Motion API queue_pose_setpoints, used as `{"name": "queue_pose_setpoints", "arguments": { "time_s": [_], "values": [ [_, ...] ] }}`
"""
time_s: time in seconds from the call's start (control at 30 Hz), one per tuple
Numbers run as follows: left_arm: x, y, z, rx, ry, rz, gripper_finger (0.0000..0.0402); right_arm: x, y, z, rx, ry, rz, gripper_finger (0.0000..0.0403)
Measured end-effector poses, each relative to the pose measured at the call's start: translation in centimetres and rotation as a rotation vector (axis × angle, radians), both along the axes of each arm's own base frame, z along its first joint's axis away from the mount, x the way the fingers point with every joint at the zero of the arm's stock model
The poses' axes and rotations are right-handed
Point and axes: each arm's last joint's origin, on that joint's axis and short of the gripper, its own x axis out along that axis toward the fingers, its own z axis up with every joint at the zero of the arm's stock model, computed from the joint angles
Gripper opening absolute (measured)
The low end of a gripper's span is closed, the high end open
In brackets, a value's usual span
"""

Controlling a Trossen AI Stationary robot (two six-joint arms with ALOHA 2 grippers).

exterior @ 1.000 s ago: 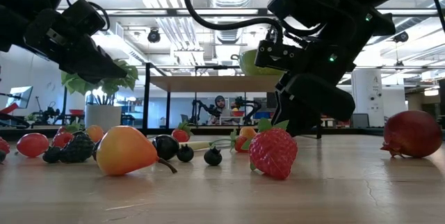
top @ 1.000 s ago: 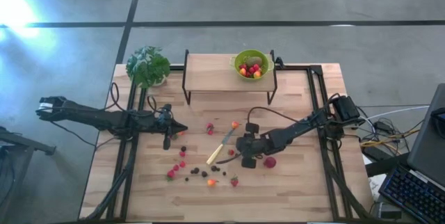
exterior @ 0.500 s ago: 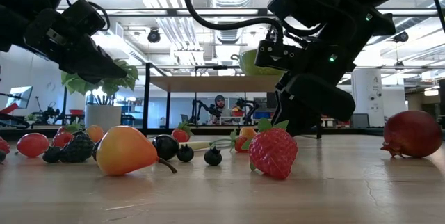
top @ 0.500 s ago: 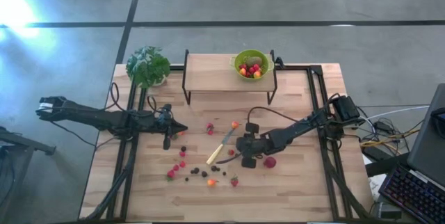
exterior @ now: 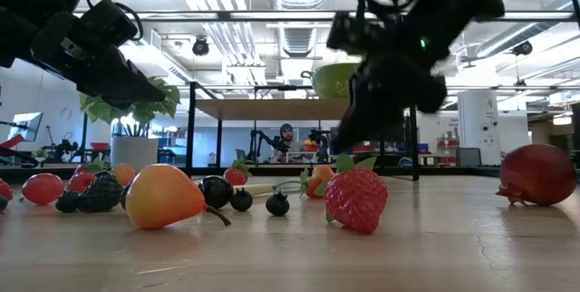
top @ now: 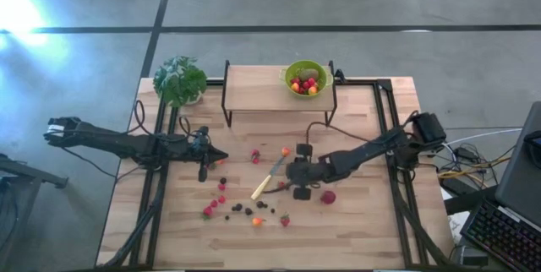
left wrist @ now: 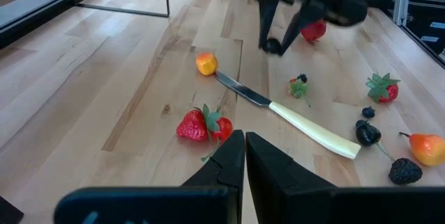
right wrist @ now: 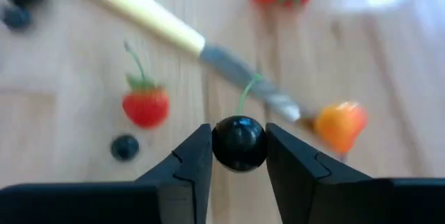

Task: Pick & Place Fruit
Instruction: Put the black cherry into the green strainer bowl

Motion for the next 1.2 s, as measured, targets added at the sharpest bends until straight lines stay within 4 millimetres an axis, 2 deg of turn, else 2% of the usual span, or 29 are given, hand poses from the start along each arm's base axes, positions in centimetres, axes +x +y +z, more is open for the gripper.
{"name": "queue_pose_setpoints", "arguments": {
  "time_s": [0.17,0.3,0.5,0.7,0.93,1.07,1.2],
  "values": [
    [0.0,0.0,0.0,0.000,0.000,0.000,0.0020,-0.5,-1.4,3.5,-0.012,-0.068,-0.004,0.0128],
    [0.0,0.0,0.0,0.000,0.003,0.000,0.0020,-1.4,-3.1,6.8,-0.039,-0.148,-0.005,0.0126],
    [0.0,0.0,-0.1,0.001,0.009,0.000,0.0020,-3.7,-6.7,11.9,-0.068,-0.306,-0.081,0.0111],
    [0.0,0.0,-0.1,0.001,0.013,0.000,0.0020,-6.2,-10.1,15.5,-0.095,-0.440,-0.196,0.0129],
    [0.0,0.0,-0.1,0.001,0.013,0.000,0.0020,-8.1,-13.3,17.0,-0.128,-0.496,-0.322,0.0116],
    [0.0,0.0,-0.1,0.001,0.013,0.000,0.0020,-8.3,-15.1,16.7,-0.148,-0.480,-0.387,0.0112],
    [0.0,0.0,-0.1,0.001,0.013,0.000,0.0020,-8.4,-16.7,16.1,-0.158,-0.449,-0.446,0.0125]
  ]
}}
